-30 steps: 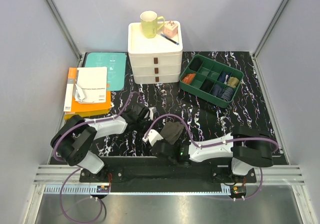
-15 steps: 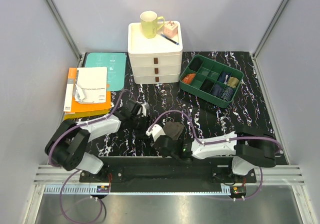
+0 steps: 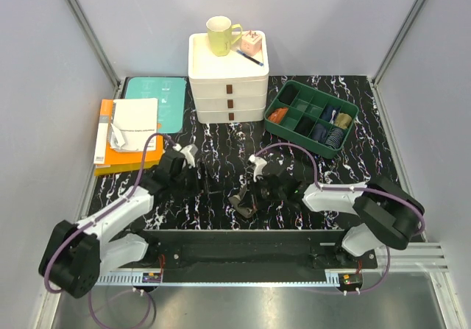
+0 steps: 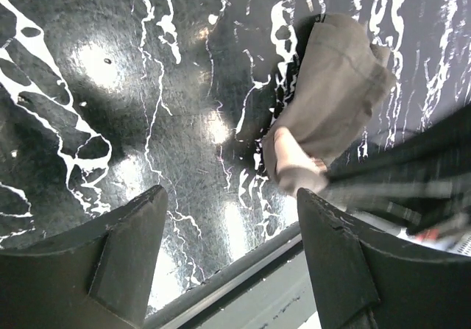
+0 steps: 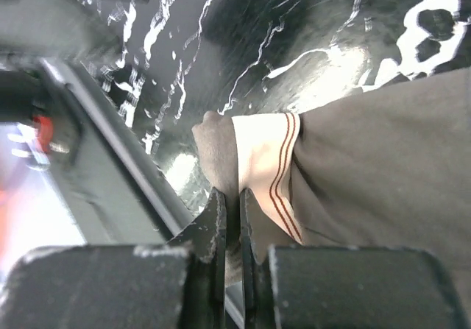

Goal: Roll the underwear
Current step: Roll the underwear to the center of the board.

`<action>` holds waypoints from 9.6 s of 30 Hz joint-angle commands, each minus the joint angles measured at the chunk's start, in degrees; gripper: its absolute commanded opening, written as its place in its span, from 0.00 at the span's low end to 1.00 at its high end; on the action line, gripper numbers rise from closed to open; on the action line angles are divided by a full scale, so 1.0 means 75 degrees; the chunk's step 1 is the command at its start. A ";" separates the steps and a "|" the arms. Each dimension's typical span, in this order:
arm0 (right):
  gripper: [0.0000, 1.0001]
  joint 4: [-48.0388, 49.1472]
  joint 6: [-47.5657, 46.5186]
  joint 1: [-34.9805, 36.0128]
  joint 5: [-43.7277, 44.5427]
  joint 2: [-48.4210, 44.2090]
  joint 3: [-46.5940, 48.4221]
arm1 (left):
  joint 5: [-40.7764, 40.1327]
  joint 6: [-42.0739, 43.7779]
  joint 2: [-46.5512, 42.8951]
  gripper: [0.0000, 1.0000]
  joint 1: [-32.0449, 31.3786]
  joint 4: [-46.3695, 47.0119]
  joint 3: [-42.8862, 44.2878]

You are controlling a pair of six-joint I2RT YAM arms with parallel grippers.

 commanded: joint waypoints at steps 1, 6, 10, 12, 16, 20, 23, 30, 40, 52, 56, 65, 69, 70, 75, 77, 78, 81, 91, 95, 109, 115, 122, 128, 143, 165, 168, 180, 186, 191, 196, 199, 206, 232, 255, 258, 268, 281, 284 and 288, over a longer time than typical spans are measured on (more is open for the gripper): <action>0.00 0.0986 0.1104 -0.0617 -0.2016 0.0528 -0.0160 | -0.0517 -0.0001 -0.0592 0.73 -0.0283 0.0635 -0.0288; 0.00 0.2450 0.2101 -0.1086 -0.2894 0.1104 -0.0464 | -0.0798 -0.0200 -0.0629 0.73 -0.0997 0.1607 -0.0569; 0.00 0.3296 0.2782 -0.1438 -0.3259 0.1420 -0.0723 | -0.1161 -0.0165 -0.0255 0.71 -0.1642 0.2426 -0.0558; 0.00 0.3296 0.2864 -0.1497 -0.3294 0.1526 -0.0711 | -0.1244 -0.0141 -0.0055 0.69 -0.1725 0.2639 -0.0558; 0.00 0.3845 0.3180 -0.1707 -0.3517 0.1842 -0.0828 | -0.1256 -0.0188 0.0483 0.61 -0.1831 0.3574 -0.0698; 0.00 0.4514 0.3555 -0.1930 -0.3716 0.2170 -0.1027 | -0.1232 -0.0387 0.0801 0.50 -0.1913 0.4303 -0.0932; 0.00 0.4609 0.3602 -0.1989 -0.3693 0.2323 -0.1051 | -0.1267 -0.0458 0.0883 0.45 -0.1936 0.4655 -0.1061; 0.00 0.4703 0.3615 -0.2059 -0.3693 0.2510 -0.1051 | -0.1232 -0.0645 0.1340 0.43 -0.2100 0.5557 -0.1214; 0.22 0.3417 0.2924 -0.2083 -0.3389 0.2031 -0.0817 | -0.1208 -0.0915 0.2512 0.00 -0.2323 0.5715 -0.0818; 0.66 0.0754 0.1377 -0.2083 -0.2428 0.0707 -0.0149 | -0.1408 -0.0399 0.3297 0.00 -0.2487 0.3472 0.0473; 0.69 0.0216 0.1049 -0.2083 -0.2135 0.0157 -0.0160 | -0.1420 -0.0423 0.3590 0.00 -0.2557 0.3308 0.0661; 0.68 -0.0898 0.0368 -0.2048 -0.1795 -0.0454 -0.0125 | -0.1478 -0.0552 0.3696 0.00 -0.2639 0.3273 0.0825; 0.66 -0.0969 0.0403 -0.2001 -0.1701 -0.0595 -0.0242 | -0.1502 -0.0587 0.3696 0.00 -0.2686 0.3226 0.0895; 0.65 -0.0981 0.0427 -0.1989 -0.1678 -0.0606 -0.0231 | -0.1513 -0.0587 0.3684 0.00 -0.2698 0.3214 0.0907; 0.43 -0.1086 0.0438 -0.1814 -0.1549 -0.0607 -0.0254 | -0.1537 -0.0622 0.3673 0.00 -0.2745 0.3156 0.0977; 0.34 -0.1110 0.0415 -0.1755 -0.1537 -0.0560 -0.0254 | -0.1549 -0.0622 0.3649 0.00 -0.2745 0.3132 0.1000; 0.30 -0.1133 0.0380 -0.1674 -0.1467 -0.0560 -0.0242 | -0.1560 -0.0634 0.3661 0.00 -0.2768 0.3120 0.1024; 0.18 -0.1379 0.0240 -0.1486 -0.1210 -0.0501 -0.0207 | -0.1560 -0.0680 0.3626 0.00 -0.2768 0.3120 0.1047; 0.00 -0.1778 0.0099 -0.0923 -0.0366 0.0072 -0.0148 | -0.1549 -0.0915 0.3275 0.05 -0.2804 0.3167 0.1188; 0.00 -0.1836 0.0157 -0.0817 -0.0108 0.0143 -0.0160 | -0.1642 -0.0973 0.2912 0.21 -0.2804 0.3004 0.1141; 0.00 -0.1918 0.0087 -0.0782 0.0209 0.0038 -0.0160 | -0.1736 -0.0914 0.1868 0.62 -0.2792 0.3154 -0.0111; 0.00 -0.1954 0.0110 -0.0735 0.0268 0.0026 -0.0102 | -0.1573 -0.1242 0.2008 0.62 -0.2792 0.3574 -0.0439; 0.00 -0.1977 0.0087 -0.0712 0.0408 0.0038 0.0004 | -0.0660 -0.2039 0.2453 0.32 -0.2792 0.5146 -0.0968; 0.09 -0.2644 0.0156 -0.0712 0.0806 -0.0452 0.0530 | -0.0598 -0.2380 0.2665 0.00 -0.2804 0.6003 -0.1343; 0.59 -0.2557 0.3426 -0.0712 0.1113 -0.2143 -0.0264 | -0.5403 -0.3457 -0.0626 0.00 -0.4010 0.3497 -0.2479; 0.64 -0.1135 -0.1729 0.2287 0.3161 -0.0924 0.0789 | -0.4678 -0.2227 0.0286 0.00 -0.4362 0.1527 -0.0641; 0.64 -0.0888 -0.1975 0.2604 0.3420 -0.0702 0.0789 | -0.4573 -0.2262 0.0309 0.00 -0.4362 0.1492 -0.0593; 0.64 -0.1343 -0.2011 0.3623 0.5142 0.0705 0.1304 | -0.4245 -0.2391 0.0321 0.00 -0.4233 0.1620 -0.0640; 0.58 -0.1684 -0.1683 0.3812 0.6185 0.1607 0.1609 | -0.3753 -0.2380 0.0321 0.00 -0.4034 0.1866 -0.0815; 0.49 -0.1836 -0.1624 0.3929 0.6373 0.2169 0.1773 | -0.3343 -0.2345 0.0251 0.00 -0.3707 0.2218 -0.1015; 0.08 -0.1977 -0.1706 0.3987 0.6128 0.2580 0.1890 | -0.3037 -0.2204 0.0216 0.00 -0.3390 0.2288 -0.1015; 0.00 -0.1977 -0.1741 0.3987 0.5636 0.2570 0.1902 | -0.2850 -0.2145 0.0204 0.02 -0.3191 0.2335 -0.0980; 0.00 -0.1977 -0.1449 0.3859 0.4840 0.1774 0.1610 | -0.2744 -0.1900 -0.0381 0.42 -0.2382 0.1913 -0.0980; 0.00 0.0611 0.1352 -0.0605 -0.1735 0.0846 -0.0078 | -0.1877 -0.1313 -0.1273 0.65 -0.1760 0.3166 -0.1952; 0.00 0.2453 0.2489 -0.1485 -0.2791 0.1948 -0.0559 | -0.1959 -0.1782 0.1351 0.00 -0.2616 0.6297 -0.1930; 0.14 0.2208 0.2396 -0.1485 -0.2814 0.1831 -0.0466 | -0.2168 -0.1525 0.1563 0.00 -0.2815 0.5586 -0.1579; 0.61 0.0392 0.1448 -0.1532 -0.1960 0.0590 -0.0102 | -0.2568 -0.0681 0.2629 0.00 -0.3225 0.3636 -0.0347; 0.90 -0.2504 0.1410 -0.1544 0.0057 -0.2422 -0.0300 | -0.3177 -0.0388 0.2548 0.00 -0.3752 0.3613 -0.0195; 0.95 -0.2469 0.1914 -0.1556 -0.0189 -0.2528 -0.0628 | -0.3247 -0.0341 0.2524 0.00 -0.3870 0.3636 -0.0195; 0.98 -0.2353 0.2417 -0.1544 -0.0189 -0.2797 -0.1085 | -0.3318 -0.0329 0.2513 0.00 -0.3987 0.3613 -0.0160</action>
